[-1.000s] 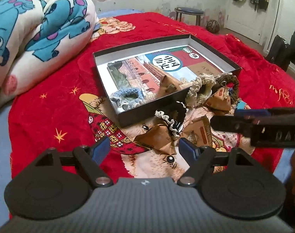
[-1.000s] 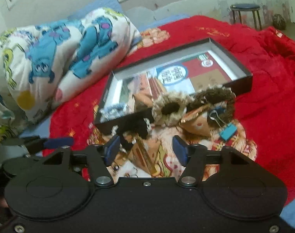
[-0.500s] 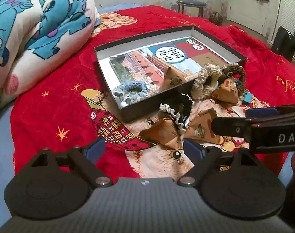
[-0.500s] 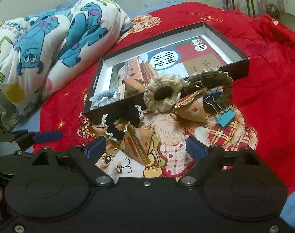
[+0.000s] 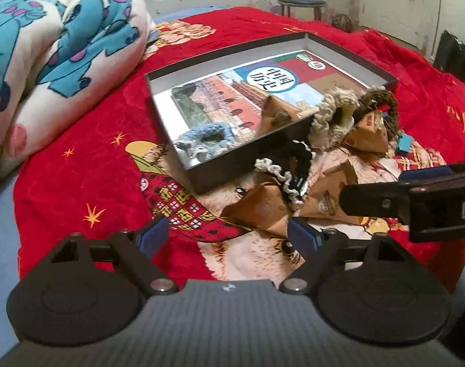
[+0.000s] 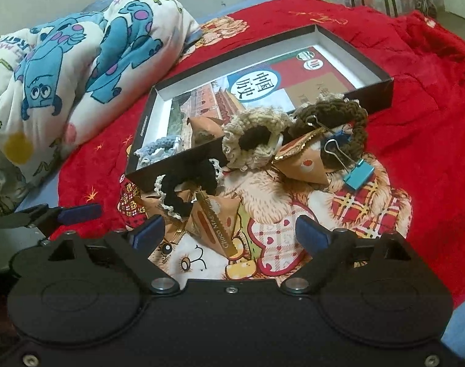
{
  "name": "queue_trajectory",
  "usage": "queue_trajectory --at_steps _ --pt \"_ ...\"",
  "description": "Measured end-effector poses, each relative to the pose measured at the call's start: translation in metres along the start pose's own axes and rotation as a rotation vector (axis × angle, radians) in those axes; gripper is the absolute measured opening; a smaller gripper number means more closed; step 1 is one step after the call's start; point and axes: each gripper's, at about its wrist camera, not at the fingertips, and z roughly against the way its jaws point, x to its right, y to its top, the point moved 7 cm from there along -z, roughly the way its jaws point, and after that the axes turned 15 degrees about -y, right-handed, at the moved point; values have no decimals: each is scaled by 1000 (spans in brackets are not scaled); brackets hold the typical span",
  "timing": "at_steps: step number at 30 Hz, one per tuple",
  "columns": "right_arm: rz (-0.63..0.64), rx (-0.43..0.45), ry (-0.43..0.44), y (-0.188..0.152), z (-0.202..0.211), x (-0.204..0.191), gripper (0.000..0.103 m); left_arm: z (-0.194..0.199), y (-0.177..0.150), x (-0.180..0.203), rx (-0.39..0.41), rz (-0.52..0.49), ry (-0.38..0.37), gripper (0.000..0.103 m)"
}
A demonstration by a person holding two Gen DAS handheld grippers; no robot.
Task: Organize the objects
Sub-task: 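Move both tools back over the pile beside the box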
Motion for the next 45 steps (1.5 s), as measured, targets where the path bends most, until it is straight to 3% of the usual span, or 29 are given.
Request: queue_trajectory --at_steps 7,13,15,19,20,28,32,45 --pt "-34 -24 41 -1 -7 -1 89 -4 5 11 25 -82 9 83" --pt "-108 -61 82 0 -21 2 73 -18 7 16 22 -74 -7 67" --pt "-109 -66 71 0 -26 1 71 -19 6 18 19 -80 -13 55" --pt "-84 -61 70 -1 -29 -6 67 -21 6 18 29 -47 -19 49" --pt "-73 -63 61 -2 -30 -7 66 -22 5 18 26 -44 -24 39" --pt "-20 -20 3 -5 -33 -15 48 -23 4 23 10 -34 -1 34" --pt "-3 -13 25 -6 -32 -20 32 -22 2 24 10 -31 7 32" --pt "-46 -26 69 -6 -26 -16 28 -5 -7 32 -10 -50 50 20"
